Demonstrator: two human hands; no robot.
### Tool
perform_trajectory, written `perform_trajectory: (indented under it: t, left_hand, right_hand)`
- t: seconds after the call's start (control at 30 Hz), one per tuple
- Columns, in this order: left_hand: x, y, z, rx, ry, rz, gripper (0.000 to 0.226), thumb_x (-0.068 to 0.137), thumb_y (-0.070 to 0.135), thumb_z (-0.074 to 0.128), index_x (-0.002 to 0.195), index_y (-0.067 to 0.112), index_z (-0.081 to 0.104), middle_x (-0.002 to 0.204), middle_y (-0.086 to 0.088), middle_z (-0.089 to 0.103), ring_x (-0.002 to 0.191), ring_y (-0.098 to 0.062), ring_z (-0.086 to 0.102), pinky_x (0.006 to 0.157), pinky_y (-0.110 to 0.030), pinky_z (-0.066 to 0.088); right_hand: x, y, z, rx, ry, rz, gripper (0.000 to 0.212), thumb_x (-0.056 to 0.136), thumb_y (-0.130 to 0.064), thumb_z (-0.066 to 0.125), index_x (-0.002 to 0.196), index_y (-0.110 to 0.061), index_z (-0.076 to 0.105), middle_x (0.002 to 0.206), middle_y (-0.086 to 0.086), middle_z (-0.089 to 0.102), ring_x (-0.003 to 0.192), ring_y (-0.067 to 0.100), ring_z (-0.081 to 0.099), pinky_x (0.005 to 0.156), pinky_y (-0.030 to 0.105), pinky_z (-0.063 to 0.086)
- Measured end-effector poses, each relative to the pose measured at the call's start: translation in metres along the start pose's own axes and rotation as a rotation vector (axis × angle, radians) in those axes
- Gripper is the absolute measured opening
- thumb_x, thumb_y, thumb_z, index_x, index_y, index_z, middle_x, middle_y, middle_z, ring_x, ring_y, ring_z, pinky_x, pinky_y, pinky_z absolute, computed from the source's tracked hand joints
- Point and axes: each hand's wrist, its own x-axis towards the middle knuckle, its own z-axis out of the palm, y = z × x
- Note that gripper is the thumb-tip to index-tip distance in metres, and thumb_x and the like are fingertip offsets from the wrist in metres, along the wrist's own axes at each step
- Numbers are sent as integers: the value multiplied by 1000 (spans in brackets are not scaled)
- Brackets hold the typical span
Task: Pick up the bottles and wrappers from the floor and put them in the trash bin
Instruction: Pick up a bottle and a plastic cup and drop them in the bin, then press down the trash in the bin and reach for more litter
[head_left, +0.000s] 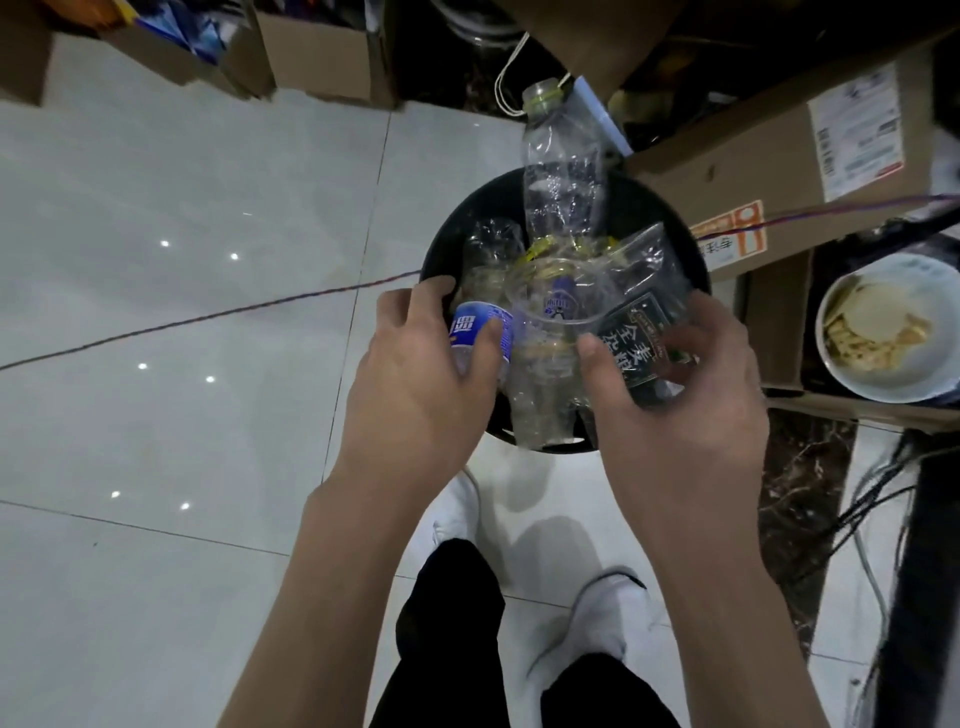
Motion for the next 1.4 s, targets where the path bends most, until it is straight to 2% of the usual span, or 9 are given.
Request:
perform_trajectory:
  t: [0.1,0.27,0.43,0.57,0.67,0.8,0.93,1.17,1.4]
  left_hand:
    - [-18,16,-23,1,26,24,51,97,47,55,142,25,45,139,0,45,110,-22,59,92,-38,50]
    - [-56,63,-84,-21,110,80,50,97,46,54,141,24,46,139,1,44,114,-21,57,97,-41,48]
    - [-109,124,-157,-36,230,176,49,98,46,54,140,22,48,139,-2,46,115,-22,57,98,-45,48]
    - [-166,174,-224,-23,303,224,49,97,46,53,139,20,49,139,-5,48,116,-26,57,100,-45,47]
    - [-223,208,-277,-16,344,253,50,96,51,50,136,22,50,133,-4,52,115,-26,57,98,-46,48]
    - [-315,241,-338,7,412,256,49,98,49,51,139,22,48,133,-1,51,116,-20,56,97,-43,48]
    - [-402,252,-377,-10,469,220,49,99,50,49,140,25,47,134,4,52,116,-16,55,98,-41,47]
    - [-512,216,-401,-67,528,91,48,97,53,49,138,29,48,129,7,55,111,-10,57,94,-39,50]
    - [-568,145,-405,-212,597,-90,50,95,54,52,138,30,49,127,11,55,109,-5,57,92,-33,49]
  right_hand:
    - [-9,-22,-21,-1,-9,-35,77,84,-55,70,148,-26,40,131,-8,52,121,11,54,100,38,48]
    - [-27,-81,-74,32,-22,-135,63,91,-49,66,145,-24,44,133,-7,52,120,9,54,102,37,48]
    - [-54,-151,-142,44,8,-267,53,92,-47,65,139,-26,51,128,-7,56,116,10,56,91,20,39]
    - [-85,-207,-211,51,-42,-407,44,92,-44,65,133,-29,55,123,-10,56,110,4,55,84,2,32]
    - [-118,-246,-271,22,-155,-537,42,95,-41,64,134,-29,56,126,-14,54,110,2,53,86,4,34]
    - [-171,-284,-348,-13,-201,-693,42,96,-39,64,134,-25,57,125,-11,55,111,6,56,93,20,42]
    - [-225,-307,-401,-30,-255,-783,39,96,-38,63,133,-26,58,120,-13,56,108,3,57,89,20,44]
    - [-304,-329,-436,-54,-463,-914,38,97,-42,61,133,-31,57,119,-15,56,105,-2,55,92,21,45]
    - [-358,-345,-395,-132,-597,-1033,42,95,-43,62,135,-30,56,122,-14,57,107,1,57,87,21,46]
